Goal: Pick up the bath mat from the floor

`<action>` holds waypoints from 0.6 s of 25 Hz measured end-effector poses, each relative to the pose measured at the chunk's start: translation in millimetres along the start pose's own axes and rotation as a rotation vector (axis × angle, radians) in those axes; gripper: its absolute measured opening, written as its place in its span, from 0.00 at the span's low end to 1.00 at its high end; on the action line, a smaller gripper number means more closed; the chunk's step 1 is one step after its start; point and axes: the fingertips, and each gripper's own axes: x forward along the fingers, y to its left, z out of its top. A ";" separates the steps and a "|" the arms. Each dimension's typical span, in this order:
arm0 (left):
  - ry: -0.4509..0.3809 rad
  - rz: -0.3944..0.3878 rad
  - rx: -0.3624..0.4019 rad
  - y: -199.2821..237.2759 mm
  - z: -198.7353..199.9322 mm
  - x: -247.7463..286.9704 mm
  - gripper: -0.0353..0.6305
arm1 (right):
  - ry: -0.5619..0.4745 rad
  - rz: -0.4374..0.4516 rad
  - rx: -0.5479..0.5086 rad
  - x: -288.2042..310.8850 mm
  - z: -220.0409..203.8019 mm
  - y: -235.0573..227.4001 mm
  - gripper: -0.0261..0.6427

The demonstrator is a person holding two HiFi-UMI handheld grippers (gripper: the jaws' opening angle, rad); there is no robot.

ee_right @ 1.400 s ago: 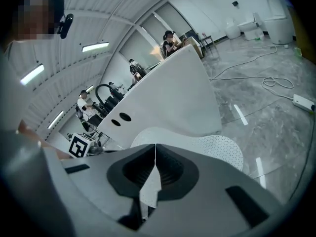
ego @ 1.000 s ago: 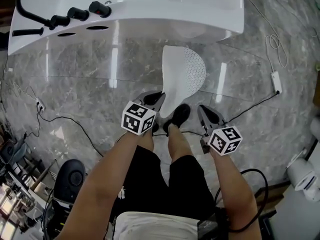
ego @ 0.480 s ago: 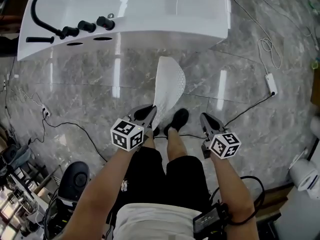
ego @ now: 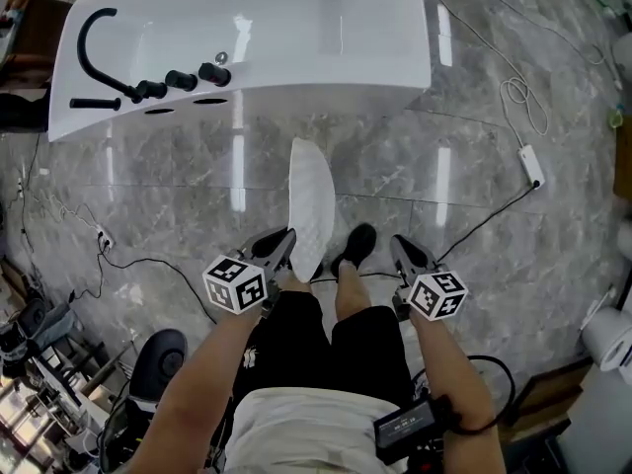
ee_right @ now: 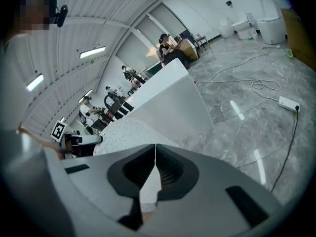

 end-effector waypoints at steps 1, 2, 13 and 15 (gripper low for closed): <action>-0.004 -0.002 -0.005 -2.2 2.7 -5.2 0.07 | -0.001 0.002 0.004 -1.6 1.6 2.9 0.05; -0.007 -0.005 -0.006 -4.8 5.4 -10.9 0.07 | -0.001 0.005 0.006 -3.3 2.7 6.3 0.05; -0.077 -0.006 -0.076 -32.5 34.9 -71.2 0.07 | 0.042 0.040 -0.044 -29.2 20.1 42.5 0.05; -0.102 -0.001 -0.082 -34.5 45.1 -77.0 0.07 | 0.038 0.053 -0.058 -29.8 29.0 48.4 0.05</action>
